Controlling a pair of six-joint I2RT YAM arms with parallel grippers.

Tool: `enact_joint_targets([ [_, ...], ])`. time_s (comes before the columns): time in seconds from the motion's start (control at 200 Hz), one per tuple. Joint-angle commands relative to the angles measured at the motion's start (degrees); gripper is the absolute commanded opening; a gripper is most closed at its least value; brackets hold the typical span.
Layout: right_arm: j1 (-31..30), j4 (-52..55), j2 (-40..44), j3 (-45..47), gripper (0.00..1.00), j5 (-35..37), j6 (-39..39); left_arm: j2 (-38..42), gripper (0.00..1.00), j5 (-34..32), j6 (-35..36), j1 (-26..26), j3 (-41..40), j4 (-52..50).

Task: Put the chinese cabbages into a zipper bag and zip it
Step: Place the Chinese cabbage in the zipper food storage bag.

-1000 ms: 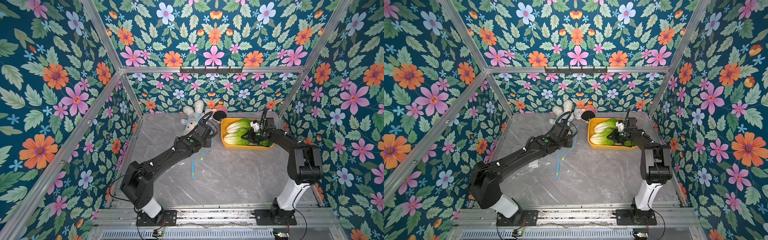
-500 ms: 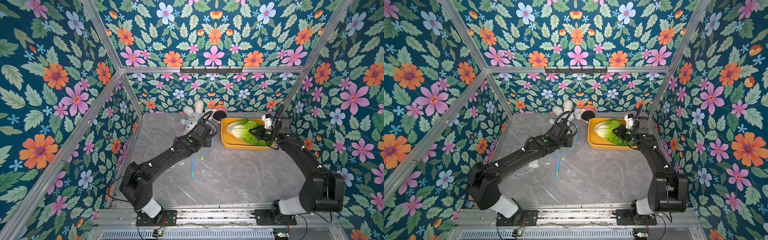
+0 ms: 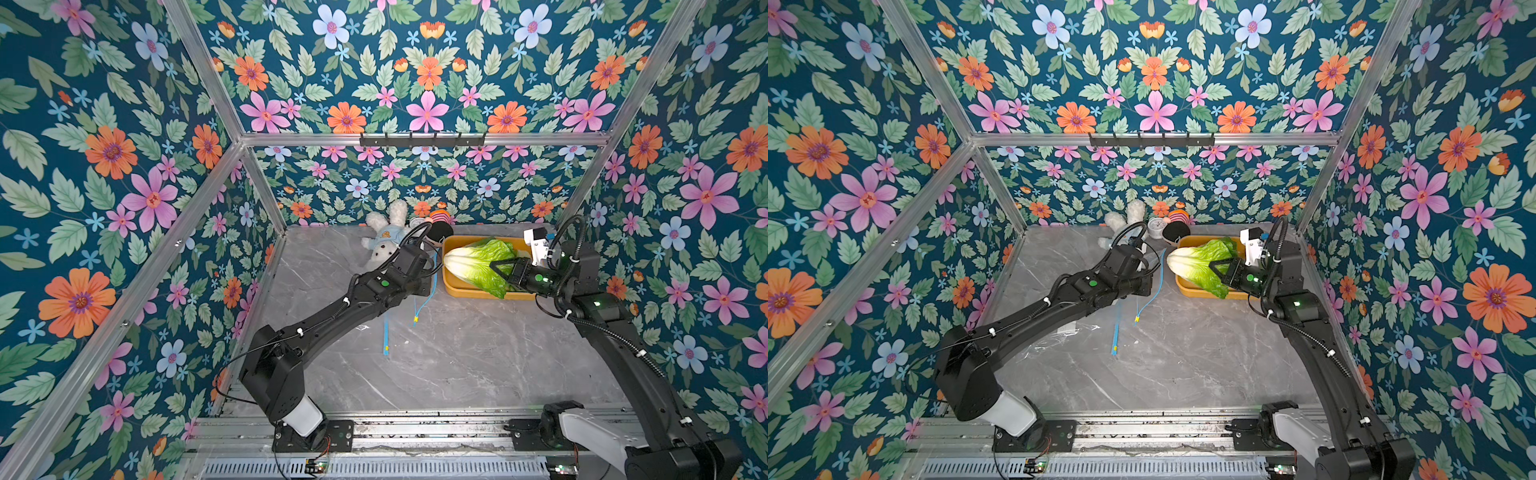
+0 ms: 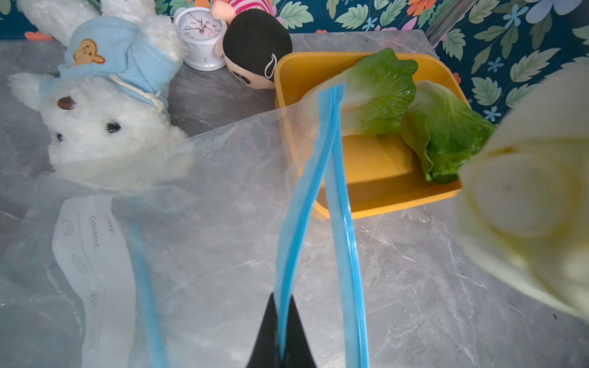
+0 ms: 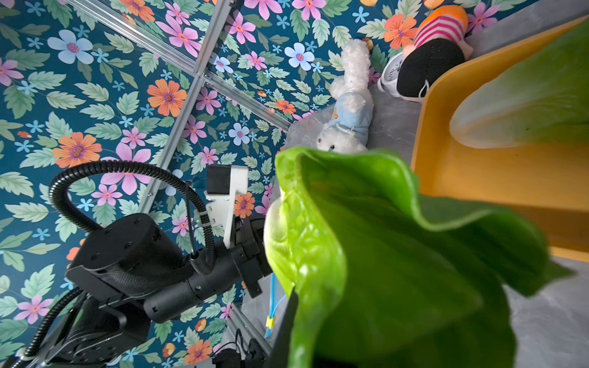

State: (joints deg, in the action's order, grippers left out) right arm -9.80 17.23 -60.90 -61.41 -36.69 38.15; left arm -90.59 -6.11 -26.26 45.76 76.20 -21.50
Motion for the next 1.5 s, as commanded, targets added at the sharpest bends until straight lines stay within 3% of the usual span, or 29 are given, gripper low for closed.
enact_joint_targets([
  [0.0, -3.61, -3.25, -0.28, -0.77, 0.0, 0.54, 4.05, 0.97, 0.0, 0.67, -0.61, 0.22, -0.08, 1.66],
  [0.1, -6.63, -5.05, -1.95, -1.61, 0.0, 1.42, 5.44, 1.49, 0.0, 1.26, -0.9, 0.26, -0.44, 2.2],
  [0.335, -7.32, -9.47, -5.1, -0.25, 0.0, 1.22, 7.69, 2.96, 0.0, 2.0, -1.34, 0.28, -0.88, 2.84],
  [0.835, -8.61, 7.74, -3.3, -1.48, 0.0, 12.02, -3.15, 2.37, 0.0, 0.4, 0.42, 0.31, 3.91, 0.58],
  [1.05, -14.87, 12.72, -6.97, -8.1, 0.0, 14.08, -6.15, 0.31, 0.0, 2.78, 1.99, 1.63, 6.08, 0.41],
  [1.38, -14.93, -0.12, -6.96, -6.37, 0.0, 13.55, 6.41, 0.55, 0.0, 4.63, 0.95, 2.97, 5.56, 0.65],
  [1.495, -14.96, -2.0, -6.16, -6.26, 0.0, 17.5, 7.8, 1.48, 0.0, 6.26, 0.38, 3.27, 4.76, 1.62],
])
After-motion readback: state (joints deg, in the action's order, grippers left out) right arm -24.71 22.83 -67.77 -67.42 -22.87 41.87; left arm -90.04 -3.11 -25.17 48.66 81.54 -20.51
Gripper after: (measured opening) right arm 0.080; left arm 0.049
